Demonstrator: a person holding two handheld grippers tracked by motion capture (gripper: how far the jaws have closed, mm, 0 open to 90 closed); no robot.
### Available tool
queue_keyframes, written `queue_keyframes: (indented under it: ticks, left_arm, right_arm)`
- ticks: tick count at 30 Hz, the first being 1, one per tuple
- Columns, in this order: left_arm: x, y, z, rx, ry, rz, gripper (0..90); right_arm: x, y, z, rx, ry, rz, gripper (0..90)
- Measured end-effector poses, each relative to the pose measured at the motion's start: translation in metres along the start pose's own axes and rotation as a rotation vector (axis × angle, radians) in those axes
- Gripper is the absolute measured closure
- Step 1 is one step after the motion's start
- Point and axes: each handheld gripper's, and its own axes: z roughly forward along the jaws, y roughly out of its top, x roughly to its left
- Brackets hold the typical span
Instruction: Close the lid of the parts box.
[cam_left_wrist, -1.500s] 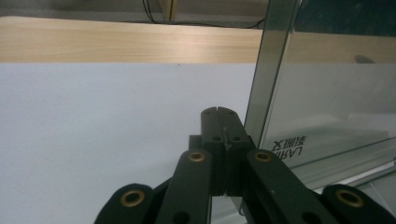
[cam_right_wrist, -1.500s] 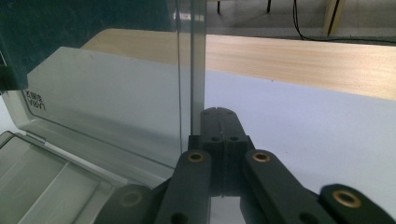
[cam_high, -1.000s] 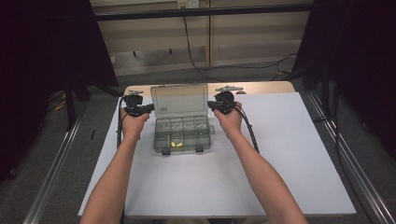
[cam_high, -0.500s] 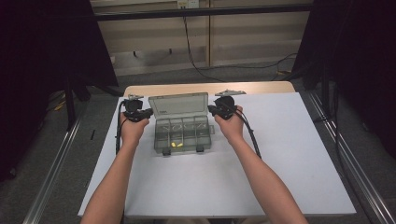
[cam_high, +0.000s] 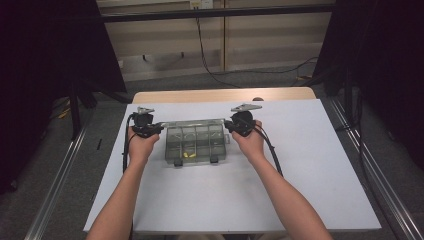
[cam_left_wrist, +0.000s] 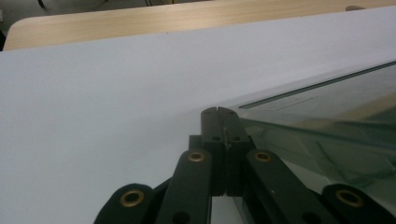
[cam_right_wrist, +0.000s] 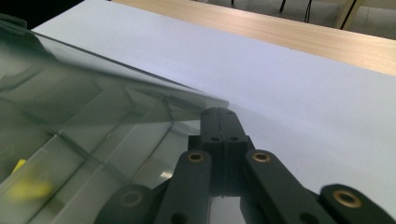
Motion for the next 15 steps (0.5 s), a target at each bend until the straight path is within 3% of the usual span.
queue_keyframes:
  ticks: [8,15]
  left_arm:
    - [-0.001,-0.012,-0.003,0.024,-0.027,-0.006,90.0]
    - [-0.002,-0.009,-0.01,0.026,-0.028,0.007,90.0]
  right_arm:
    - [0.003,-0.011,-0.004,0.03,0.025,-0.025,90.0]
    - [0.005,-0.011,-0.011,0.029,0.032,-0.033,90.0]
